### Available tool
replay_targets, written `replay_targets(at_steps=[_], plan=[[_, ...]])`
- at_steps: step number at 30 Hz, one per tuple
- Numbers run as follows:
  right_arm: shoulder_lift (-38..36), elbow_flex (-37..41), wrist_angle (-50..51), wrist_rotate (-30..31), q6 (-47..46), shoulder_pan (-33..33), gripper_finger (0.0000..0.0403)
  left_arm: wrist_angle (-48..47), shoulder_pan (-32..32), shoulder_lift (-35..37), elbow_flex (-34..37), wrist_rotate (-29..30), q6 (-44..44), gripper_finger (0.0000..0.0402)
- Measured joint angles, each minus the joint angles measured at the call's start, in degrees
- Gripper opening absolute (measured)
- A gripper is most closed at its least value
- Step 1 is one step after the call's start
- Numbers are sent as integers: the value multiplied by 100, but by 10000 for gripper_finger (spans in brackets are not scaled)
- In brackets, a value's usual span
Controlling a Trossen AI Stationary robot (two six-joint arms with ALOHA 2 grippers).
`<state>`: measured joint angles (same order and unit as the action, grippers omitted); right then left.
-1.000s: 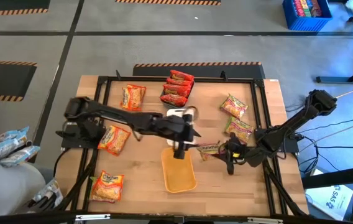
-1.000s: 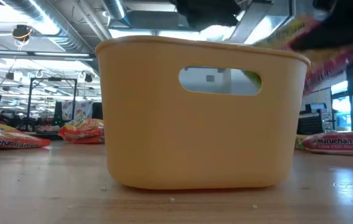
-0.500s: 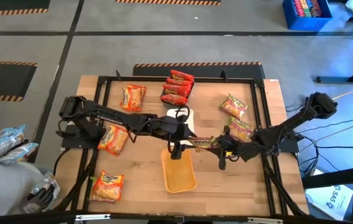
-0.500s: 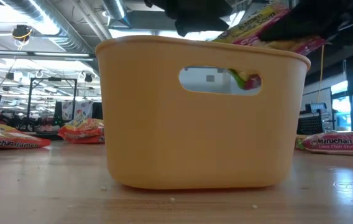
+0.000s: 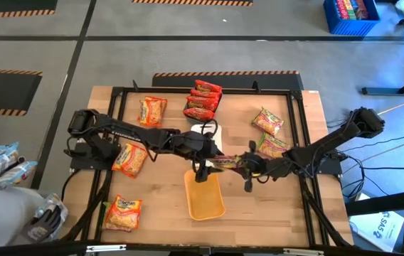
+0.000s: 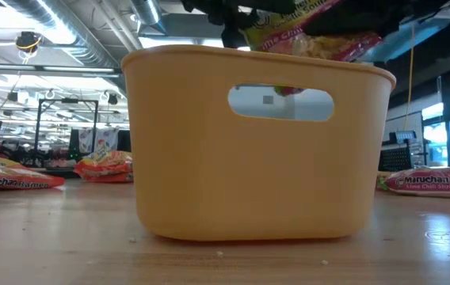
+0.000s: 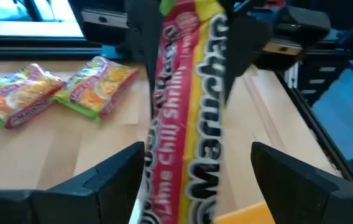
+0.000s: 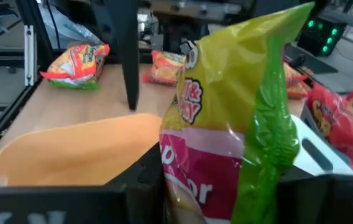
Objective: Sort Maruchan noodles
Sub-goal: Put the green noodle pack into the white bin
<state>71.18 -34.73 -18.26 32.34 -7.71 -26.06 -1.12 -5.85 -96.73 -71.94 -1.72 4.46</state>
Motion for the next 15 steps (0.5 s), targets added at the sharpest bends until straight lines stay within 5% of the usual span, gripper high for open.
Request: replay_targets(at_steps=[7, 15], plan=[[-2, -27, -285, -410, 217, 188, 121, -9, 46, 0, 0, 0, -49, 276], [-2, -25, -502, -499, 224, 337, 122, -64, 109, 0, 0, -85, -56, 182]])
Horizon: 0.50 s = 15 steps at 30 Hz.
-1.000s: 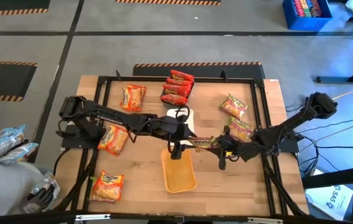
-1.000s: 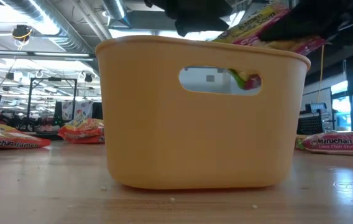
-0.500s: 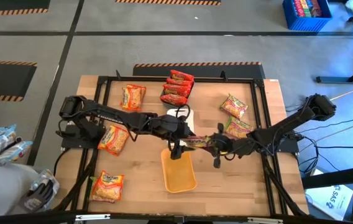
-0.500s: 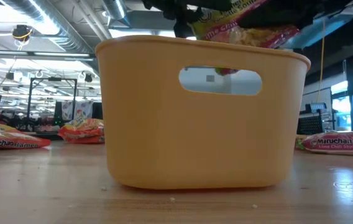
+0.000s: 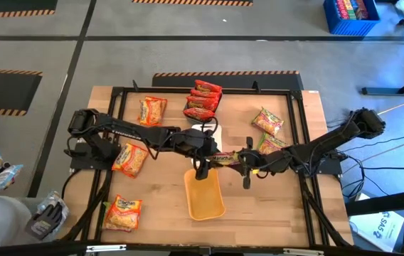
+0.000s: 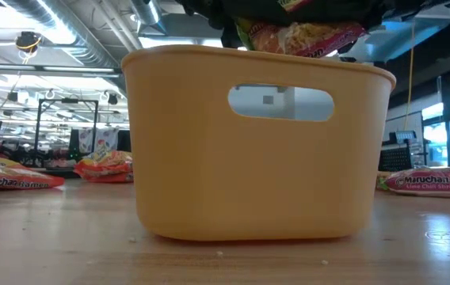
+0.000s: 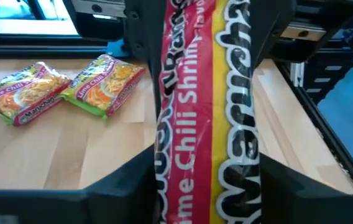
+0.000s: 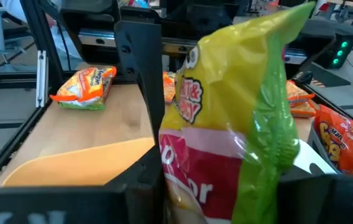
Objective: Sort Maruchan noodles
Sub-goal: Put the green noodle pack into the white bin
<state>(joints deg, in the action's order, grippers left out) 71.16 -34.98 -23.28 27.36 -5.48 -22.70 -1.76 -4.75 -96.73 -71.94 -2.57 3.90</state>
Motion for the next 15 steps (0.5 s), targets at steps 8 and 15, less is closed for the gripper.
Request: replay_targets(at_steps=[8, 15], plan=[[0, 2, -66, 9, -4, 0, 175, 1, 0, 0, 0, -20, -131, 131], [-68, 2, -18, 54, 10, -15, 263, -116, 19, 27, 0, 46, -181, 129]])
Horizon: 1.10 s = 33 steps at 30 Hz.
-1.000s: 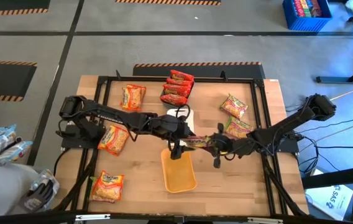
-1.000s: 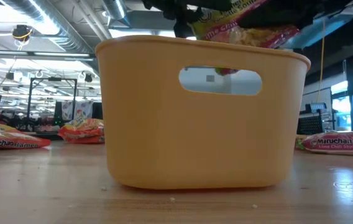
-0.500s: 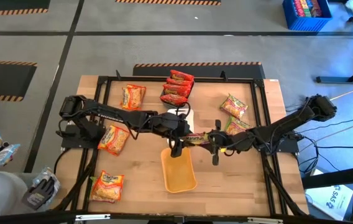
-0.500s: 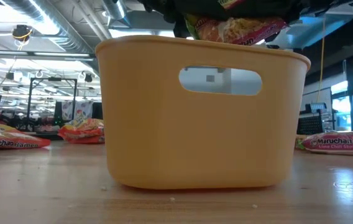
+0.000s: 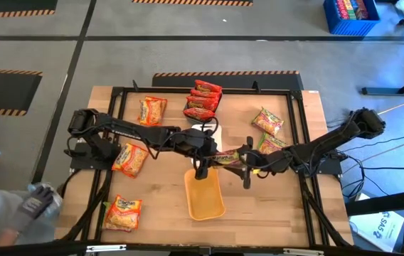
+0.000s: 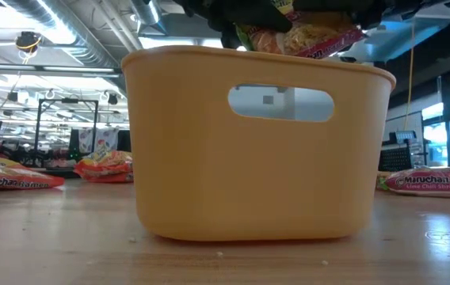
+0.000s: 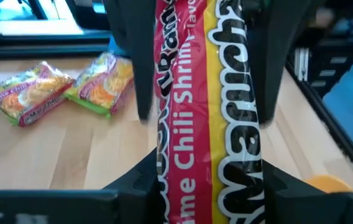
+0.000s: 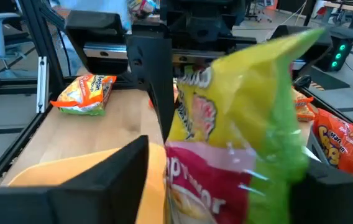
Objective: Sort Maruchan noodles
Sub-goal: Put the green noodle pack into the white bin
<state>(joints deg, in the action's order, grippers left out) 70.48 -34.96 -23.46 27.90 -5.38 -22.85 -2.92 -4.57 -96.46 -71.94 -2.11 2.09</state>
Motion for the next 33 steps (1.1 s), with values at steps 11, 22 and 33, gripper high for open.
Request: replay_targets(at_steps=[11, 22, 33], plan=[[-1312, 0, 1826, 85, -676, -4, 295, -1831, 567, 644, -2, 879, -593, 126], [-746, 9, 1975, 268, -829, 0, 293, -2232, 1513, 210, -4, 352, -1107, 126], [-529, 9, 1998, 404, -969, 0, 293, -2200, 1634, -333, -4, 344, -1287, 126]])
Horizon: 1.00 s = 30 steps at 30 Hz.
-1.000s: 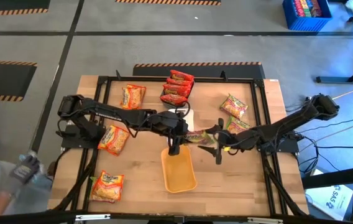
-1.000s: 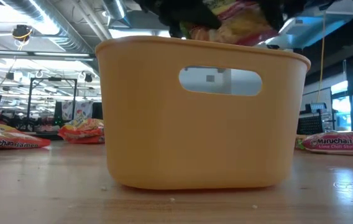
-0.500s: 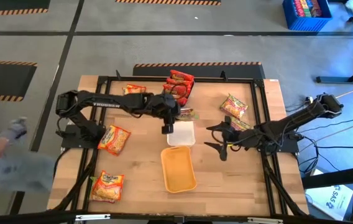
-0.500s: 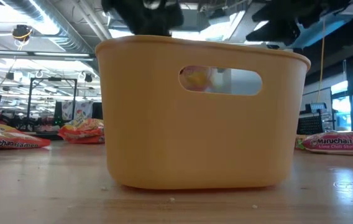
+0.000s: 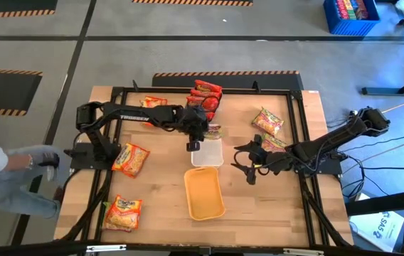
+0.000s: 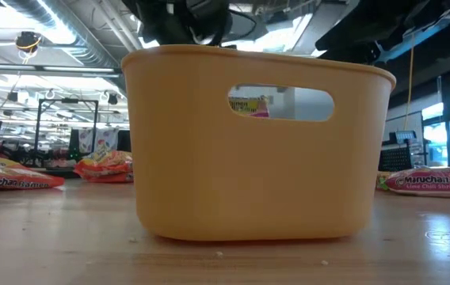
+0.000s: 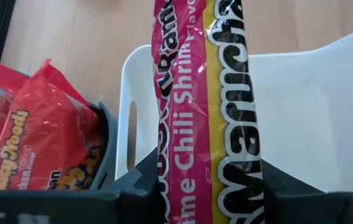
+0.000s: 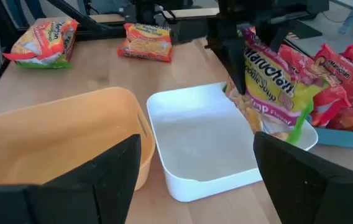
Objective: Sort Maruchan noodles
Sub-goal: Put the green noodle pack into the white bin
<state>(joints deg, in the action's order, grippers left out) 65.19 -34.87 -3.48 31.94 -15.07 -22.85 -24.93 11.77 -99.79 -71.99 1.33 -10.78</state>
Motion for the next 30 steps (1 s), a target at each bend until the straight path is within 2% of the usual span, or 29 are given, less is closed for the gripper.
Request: replay_targets(at_steps=[30], plan=[[0, 0, 17, 0, -121, 0, 293, -146, 379, -321, 0, 377, -84, 126]])
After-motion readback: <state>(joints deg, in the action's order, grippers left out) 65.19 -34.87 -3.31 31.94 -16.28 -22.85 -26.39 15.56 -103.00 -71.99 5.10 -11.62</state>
